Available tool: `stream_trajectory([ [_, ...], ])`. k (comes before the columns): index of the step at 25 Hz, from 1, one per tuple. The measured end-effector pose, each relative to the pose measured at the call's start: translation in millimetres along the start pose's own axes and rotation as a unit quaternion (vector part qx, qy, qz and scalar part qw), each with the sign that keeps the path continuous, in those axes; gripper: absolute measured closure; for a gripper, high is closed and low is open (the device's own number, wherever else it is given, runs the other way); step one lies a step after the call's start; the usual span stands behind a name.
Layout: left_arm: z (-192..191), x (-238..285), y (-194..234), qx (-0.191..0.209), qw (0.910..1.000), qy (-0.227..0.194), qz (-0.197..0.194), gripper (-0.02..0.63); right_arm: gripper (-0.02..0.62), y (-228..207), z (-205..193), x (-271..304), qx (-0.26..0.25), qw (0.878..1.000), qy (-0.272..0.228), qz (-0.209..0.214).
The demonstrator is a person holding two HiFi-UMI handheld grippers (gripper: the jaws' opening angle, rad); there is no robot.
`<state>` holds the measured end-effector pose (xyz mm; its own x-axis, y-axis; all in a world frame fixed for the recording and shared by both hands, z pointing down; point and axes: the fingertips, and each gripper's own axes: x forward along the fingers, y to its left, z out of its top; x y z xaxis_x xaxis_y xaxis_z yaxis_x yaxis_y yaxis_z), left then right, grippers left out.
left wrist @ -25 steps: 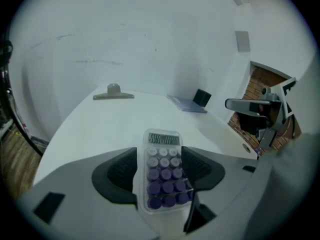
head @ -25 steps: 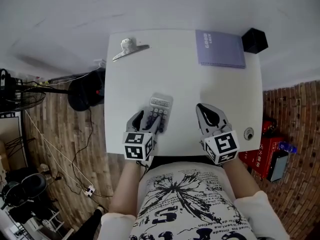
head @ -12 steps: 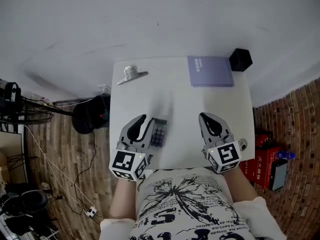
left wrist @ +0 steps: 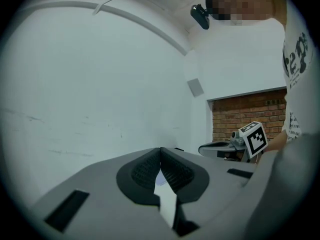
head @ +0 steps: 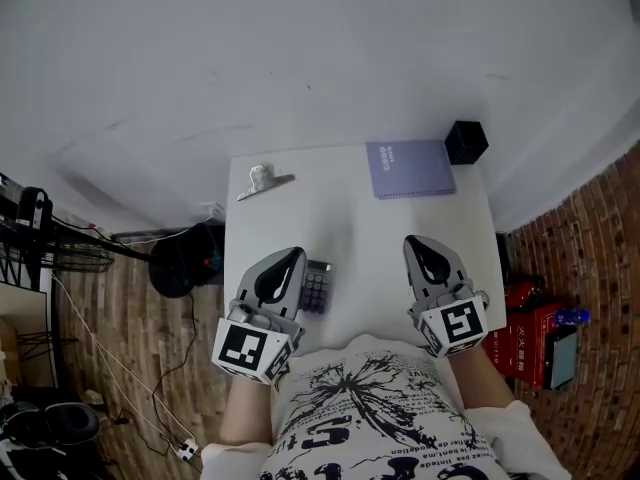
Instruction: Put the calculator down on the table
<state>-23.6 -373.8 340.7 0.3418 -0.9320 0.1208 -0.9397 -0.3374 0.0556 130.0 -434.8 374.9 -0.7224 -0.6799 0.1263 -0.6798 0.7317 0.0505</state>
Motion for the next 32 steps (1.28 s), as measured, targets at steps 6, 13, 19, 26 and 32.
stream_trajectory([
  [6, -2.2, -0.6, -1.9, -0.008, 1.0000, 0.003, -0.004, 0.592, 0.581, -0.1, 2.5, -3.6, -0.005, 1.000, 0.000, -0.005],
  [13, -8.1, 0.4, -0.8, -0.009, 0.9999, 0.010, -0.001, 0.592, 0.583, 0.9, -0.6, -3.3, -0.016, 1.000, 0.003, 0.003],
  [19, -13.5, 0.8, 0.8, -0.014, 0.9998, 0.014, -0.003, 0.592, 0.583, 1.8, -2.3, -1.4, -0.003, 1.000, 0.004, 0.006],
  [26, -12.1, 0.6, -10.0, -0.016, 0.9995, 0.005, -0.028, 0.592, 0.583, 4.2, -4.2, -0.8, -0.004, 1.000, 0.000, 0.006],
  [32, -8.2, -2.3, -7.2, -0.030, 0.9993, -0.004, -0.023, 0.592, 0.583, 6.8, -2.4, -0.8, 0.004, 1.000, -0.004, 0.003],
])
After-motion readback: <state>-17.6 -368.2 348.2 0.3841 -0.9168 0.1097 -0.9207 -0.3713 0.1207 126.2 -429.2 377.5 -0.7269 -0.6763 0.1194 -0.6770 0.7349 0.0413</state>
